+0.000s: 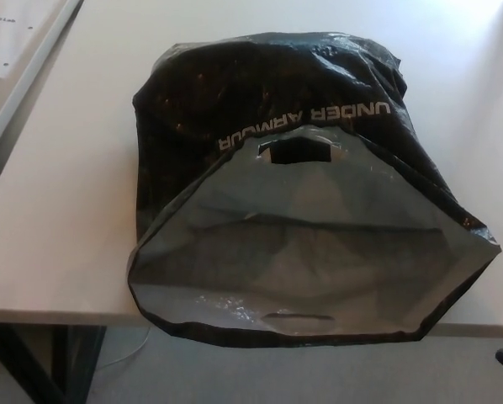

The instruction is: A plastic bag is kept infront of the robot in the middle of the desk and the robot uses both its hands to grab it from the top and lifts it up and then releases it.

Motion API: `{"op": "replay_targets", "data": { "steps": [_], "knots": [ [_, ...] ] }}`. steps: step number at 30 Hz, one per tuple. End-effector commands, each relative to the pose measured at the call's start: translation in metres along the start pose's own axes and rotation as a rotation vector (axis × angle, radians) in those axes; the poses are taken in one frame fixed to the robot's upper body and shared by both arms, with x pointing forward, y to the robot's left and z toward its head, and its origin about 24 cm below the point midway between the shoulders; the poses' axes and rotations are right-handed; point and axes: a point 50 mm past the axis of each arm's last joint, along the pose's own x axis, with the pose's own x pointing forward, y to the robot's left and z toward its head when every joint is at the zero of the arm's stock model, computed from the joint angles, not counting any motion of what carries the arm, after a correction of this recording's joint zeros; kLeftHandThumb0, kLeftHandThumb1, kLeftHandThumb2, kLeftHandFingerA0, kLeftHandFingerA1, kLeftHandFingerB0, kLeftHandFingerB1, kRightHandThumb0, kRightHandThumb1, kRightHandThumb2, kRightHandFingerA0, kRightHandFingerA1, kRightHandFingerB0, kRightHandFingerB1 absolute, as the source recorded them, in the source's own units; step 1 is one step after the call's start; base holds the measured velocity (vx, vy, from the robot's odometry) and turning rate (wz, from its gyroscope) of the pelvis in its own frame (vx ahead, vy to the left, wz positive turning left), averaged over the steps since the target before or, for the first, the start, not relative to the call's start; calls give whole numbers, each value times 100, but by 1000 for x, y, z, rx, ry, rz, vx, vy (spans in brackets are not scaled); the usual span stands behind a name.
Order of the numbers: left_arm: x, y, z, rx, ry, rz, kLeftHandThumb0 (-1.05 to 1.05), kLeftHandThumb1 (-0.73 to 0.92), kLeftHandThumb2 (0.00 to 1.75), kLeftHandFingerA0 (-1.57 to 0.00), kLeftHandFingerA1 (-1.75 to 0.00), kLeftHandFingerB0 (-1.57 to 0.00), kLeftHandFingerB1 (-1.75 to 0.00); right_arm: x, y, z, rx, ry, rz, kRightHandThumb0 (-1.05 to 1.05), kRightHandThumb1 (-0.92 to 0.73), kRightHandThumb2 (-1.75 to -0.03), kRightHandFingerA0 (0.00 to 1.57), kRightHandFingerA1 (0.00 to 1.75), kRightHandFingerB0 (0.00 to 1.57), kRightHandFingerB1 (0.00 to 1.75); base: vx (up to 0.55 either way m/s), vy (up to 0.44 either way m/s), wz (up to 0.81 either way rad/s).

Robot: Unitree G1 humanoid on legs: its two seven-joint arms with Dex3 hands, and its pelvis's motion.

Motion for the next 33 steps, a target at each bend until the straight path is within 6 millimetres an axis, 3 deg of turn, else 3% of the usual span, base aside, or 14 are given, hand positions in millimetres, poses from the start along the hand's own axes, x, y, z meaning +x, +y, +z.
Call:
{"op": "replay_targets", "data": {
  "steps": [1, 8, 12, 16, 22, 23, 24, 25, 26, 27, 28, 29, 30, 33],
  "knots": [
    [-2, 3, -10, 16, 28, 32, -33, 52, 49, 0, -40, 0, -25, -3, 5, -2, -16, -5, 83, -68, -41, -73, 26, 40, 15, 38, 0, 0, 0],
    [-2, -8, -22, 46, 111, 29, -40, 53, 48, 0, -41, 0, -26, -1, 10, -6, -25, 10, 119, -67, -40, -72, 27, 40, 14, 37, 0, 0, 0],
    [2, -14, -25, 110, 112, 26, -41, 53, 47, 0, -28, 0, -13, 0, 11, -8, -42, 14, 134, -68, -41, -74, 32, 43, 16, 38, 0, 0, 0],
    [1, -22, -29, 90, 161, 20, -44, 52, 47, 0, -55, 0, -26, 1, 14, -9, -40, 19, 154, -69, -41, -74, 36, 44, 18, 39, 0, 0, 0],
    [3, -31, -29, 97, 167, -1, -46, 55, 47, 0, -46, 0, -23, 0, 18, -11, -35, 36, 180, -70, -42, -75, 31, 43, 17, 39, 0, 0, 0],
    [7, -32, -28, 100, 168, 1, -49, 56, 47, 0, -50, 0, -24, 2, 17, -11, -34, 35, 171, -67, -47, -56, 40, 35, 23, 31, 0, 0, 0],
    [9, -33, -27, 101, 169, 2, -49, 56, 47, 0, -50, 0, -24, 3, 16, -11, -33, 35, 167, -67, -47, -56, 40, 35, 23, 31, 0, 0, 0],
    [10, -35, -27, 102, 166, 0, -46, 56, 47, 0, -49, 0, -24, 3, 15, -12, -29, 36, 168, -68, -41, -74, 32, 44, 18, 40, 0, 0, 0],
    [10, -35, -26, 103, 164, -1, -46, 56, 46, 0, -46, 0, -22, 3, 15, -12, -29, 36, 167, -65, -48, -56, 40, 35, 23, 31, 0, 0, 0],
    [10, -36, -26, 105, 161, -2, -46, 56, 46, 0, -46, 0, -22, 2, 15, -12, -29, 35, 166, -65, -48, -56, 40, 35, 23, 31, 0, 0, 0],
    [10, -37, -26, 99, 161, -6, -45, 54, 48, 0, -54, 0, -25, 3, 15, -13, -31, 36, 164, -66, -41, -73, 36, 45, 19, 40, 0, 0, 0],
    [10, -38, -26, 105, 163, -10, -45, 54, 47, 0, -52, 0, -22, 2, 15, -15, -22, 52, 163, -62, -47, -56, 42, 35, 27, 32, 0, 0, 0],
    [10, -38, -26, 106, 162, -9, -45, 53, 48, 0, -52, 0, -23, 2, 14, -16, -12, 63, 160, -61, -47, -55, 44, 36, 29, 32, 0, 0, 0],
    [12, -39, -25, 113, 153, -4, -48, 55, 46, 0, -47, 0, -18, 2, 12, -19, 11, 83, 143, -66, -40, -73, 42, 46, 27, 41, 0, 0, 0]
  ]
}}
